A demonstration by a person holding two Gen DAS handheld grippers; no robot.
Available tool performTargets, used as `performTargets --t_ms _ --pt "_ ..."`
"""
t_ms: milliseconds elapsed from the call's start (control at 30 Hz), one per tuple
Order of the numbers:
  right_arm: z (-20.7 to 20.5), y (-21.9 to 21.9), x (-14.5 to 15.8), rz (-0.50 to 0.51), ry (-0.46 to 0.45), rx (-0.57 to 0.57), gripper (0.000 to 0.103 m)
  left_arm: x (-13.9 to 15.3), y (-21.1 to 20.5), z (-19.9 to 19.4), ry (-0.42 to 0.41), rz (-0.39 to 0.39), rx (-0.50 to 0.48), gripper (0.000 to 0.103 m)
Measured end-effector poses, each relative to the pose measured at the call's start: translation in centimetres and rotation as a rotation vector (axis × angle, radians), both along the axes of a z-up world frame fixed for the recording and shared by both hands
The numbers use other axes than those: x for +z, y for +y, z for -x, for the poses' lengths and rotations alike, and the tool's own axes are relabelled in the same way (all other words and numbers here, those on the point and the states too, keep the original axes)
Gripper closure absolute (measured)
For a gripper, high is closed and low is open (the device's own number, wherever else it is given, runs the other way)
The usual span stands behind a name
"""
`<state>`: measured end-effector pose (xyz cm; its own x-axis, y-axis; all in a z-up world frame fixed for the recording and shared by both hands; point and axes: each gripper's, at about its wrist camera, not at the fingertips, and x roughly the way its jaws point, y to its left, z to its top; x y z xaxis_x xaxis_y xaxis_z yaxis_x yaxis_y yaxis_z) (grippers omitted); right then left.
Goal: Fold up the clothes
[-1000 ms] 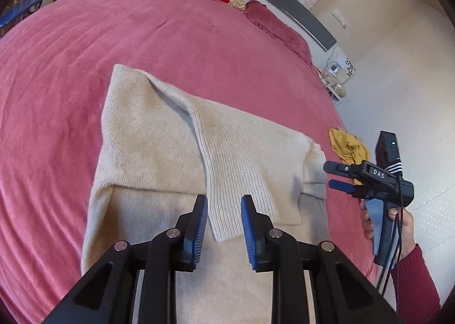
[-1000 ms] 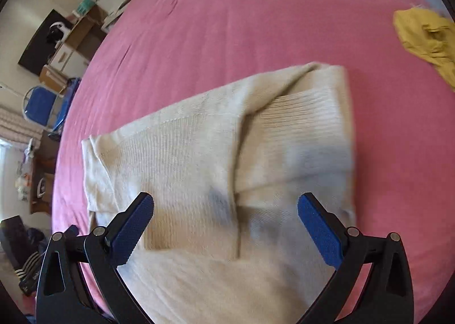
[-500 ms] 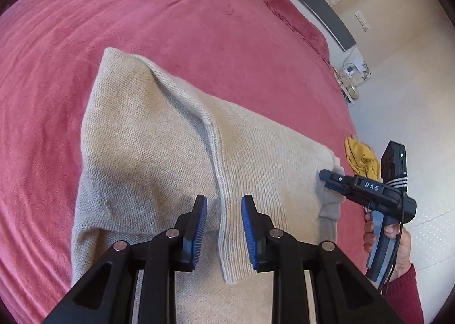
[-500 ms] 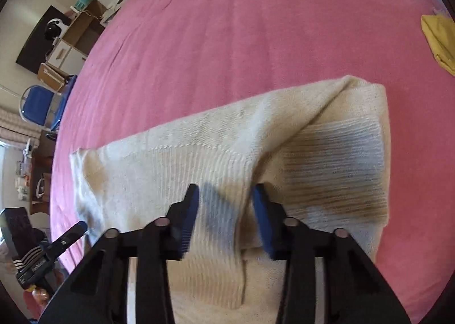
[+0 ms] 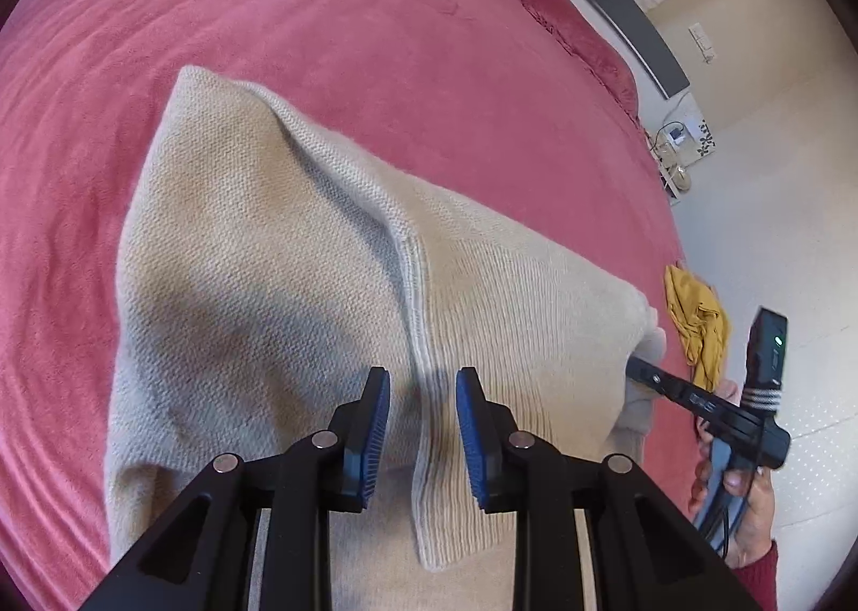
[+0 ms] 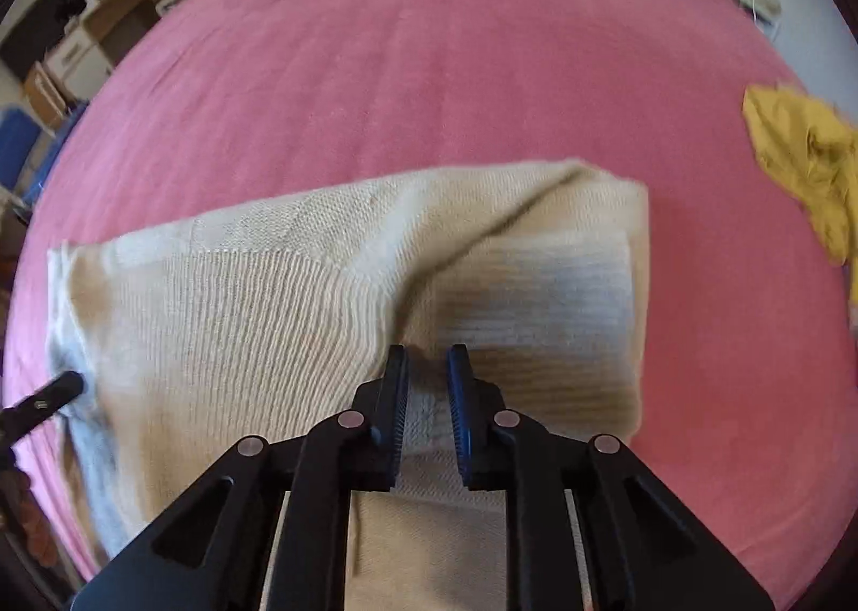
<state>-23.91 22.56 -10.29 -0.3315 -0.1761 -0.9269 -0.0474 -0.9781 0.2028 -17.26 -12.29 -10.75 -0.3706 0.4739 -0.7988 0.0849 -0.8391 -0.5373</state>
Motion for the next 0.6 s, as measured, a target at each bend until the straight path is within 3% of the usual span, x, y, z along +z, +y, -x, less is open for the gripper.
performTargets --t_ms 100,167,200,267,300,500,533,600 --pt "-1.6 1.1 1.9 0.176 0.066 0.013 0.080 0.5 -0.6 0.4 0.020 -0.018 0.022 0.077" --pt "-2.3 0.5 2.6 0.358 0.070 0.076 0.077 0.8 -1.2 0.8 0.022 -0.045 0.044 0.077" --pt "-2.6 0.1 2.7 0.434 0.063 0.104 0.071 0.8 -1.3 1.1 0.015 -0.051 0.051 0.077" --pt "-3.2 -0.7 2.3 0.481 0.037 0.141 0.062 0.8 -0.7 1.4 0.009 -0.077 0.033 0.077" --pt "-3.3 -1.3 1.6 0.473 -0.003 0.152 0.062 0.7 0.1 1.4 0.002 -0.070 0.000 0.077" --pt "-3.6 -1.6 -2.8 0.258 -0.152 0.103 0.065 -1.1 4.1 0.5 -0.021 0.202 -0.127 0.082" --pt "-3.9 -1.0 -3.2 0.242 -0.156 0.084 0.070 -1.0 4.0 0.2 -0.010 0.220 -0.124 0.083" --pt "-4.5 -0.1 -2.9 0.230 -0.148 0.055 0.069 -0.4 3.0 -0.4 -0.010 0.200 -0.092 0.083"
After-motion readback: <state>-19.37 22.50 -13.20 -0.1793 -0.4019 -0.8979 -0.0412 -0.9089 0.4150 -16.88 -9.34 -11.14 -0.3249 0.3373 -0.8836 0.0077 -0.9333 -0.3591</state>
